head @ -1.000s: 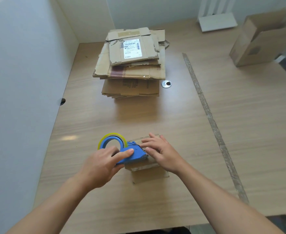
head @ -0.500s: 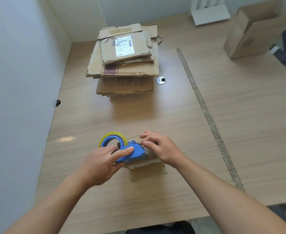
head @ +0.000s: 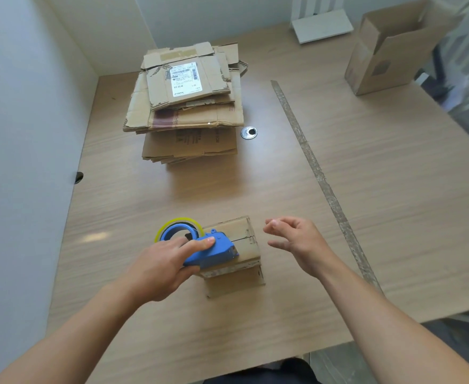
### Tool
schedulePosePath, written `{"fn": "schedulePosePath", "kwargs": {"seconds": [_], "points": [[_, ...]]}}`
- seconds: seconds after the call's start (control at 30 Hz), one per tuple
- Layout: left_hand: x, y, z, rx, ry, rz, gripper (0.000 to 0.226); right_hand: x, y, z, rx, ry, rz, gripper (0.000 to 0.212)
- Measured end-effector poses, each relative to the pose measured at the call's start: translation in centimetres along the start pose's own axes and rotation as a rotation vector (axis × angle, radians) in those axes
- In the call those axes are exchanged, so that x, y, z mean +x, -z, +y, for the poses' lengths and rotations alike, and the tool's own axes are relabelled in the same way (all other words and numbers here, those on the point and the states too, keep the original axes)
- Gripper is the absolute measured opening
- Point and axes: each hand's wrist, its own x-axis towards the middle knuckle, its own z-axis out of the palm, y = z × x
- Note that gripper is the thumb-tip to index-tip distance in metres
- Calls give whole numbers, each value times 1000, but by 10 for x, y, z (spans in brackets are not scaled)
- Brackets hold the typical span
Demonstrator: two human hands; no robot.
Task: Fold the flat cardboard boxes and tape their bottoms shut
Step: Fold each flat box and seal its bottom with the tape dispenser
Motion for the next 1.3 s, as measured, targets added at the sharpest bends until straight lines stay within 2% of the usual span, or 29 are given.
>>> {"fn": "schedulePosePath", "kwargs": {"seconds": [0.07, 0.37, 0.7, 0.8, 0.83, 0.87, 0.9, 0.93, 1.03, 1.1, 1.3], "points": [[1, -1, -1, 6, 10, 1, 55, -1, -10, 1, 40, -76, 5, 13], [0, -4, -3, -35, 39, -38, 54, 5, -24, 4, 14, -224, 103, 24], [1, -2, -2, -10, 45, -38, 61, 11, -35, 9, 3, -420, 130, 21], [1, -1, -1, 4, 45, -38, 54, 11, -38, 6, -38, -485, 130, 14], [2, 0, -1, 1, 51, -46, 54, 11, -37, 6, -35, -500, 126, 26], [2, 0, -2, 0, 54, -50, 54, 11, -35, 6, -34, -506, 124, 49], [2, 0, -2, -2, 53, -48, 55, 10, -33, 6, -62, -489, 137, 67], [1, -1, -2, -5, 50, -45, 54, 9, -32, 7, -147, -431, 166, 71], [1, 0, -1, -26, 51, -53, 54, 8, -36, 8, -498, -72, 256, 31], [2, 2, -1, -26, 57, -44, 54, 7, -42, 7, -557, 66, 245, 12], [3, 5, 1, -8, 68, -29, 53, 7, -53, 16, -597, 142, 241, 14]]}}
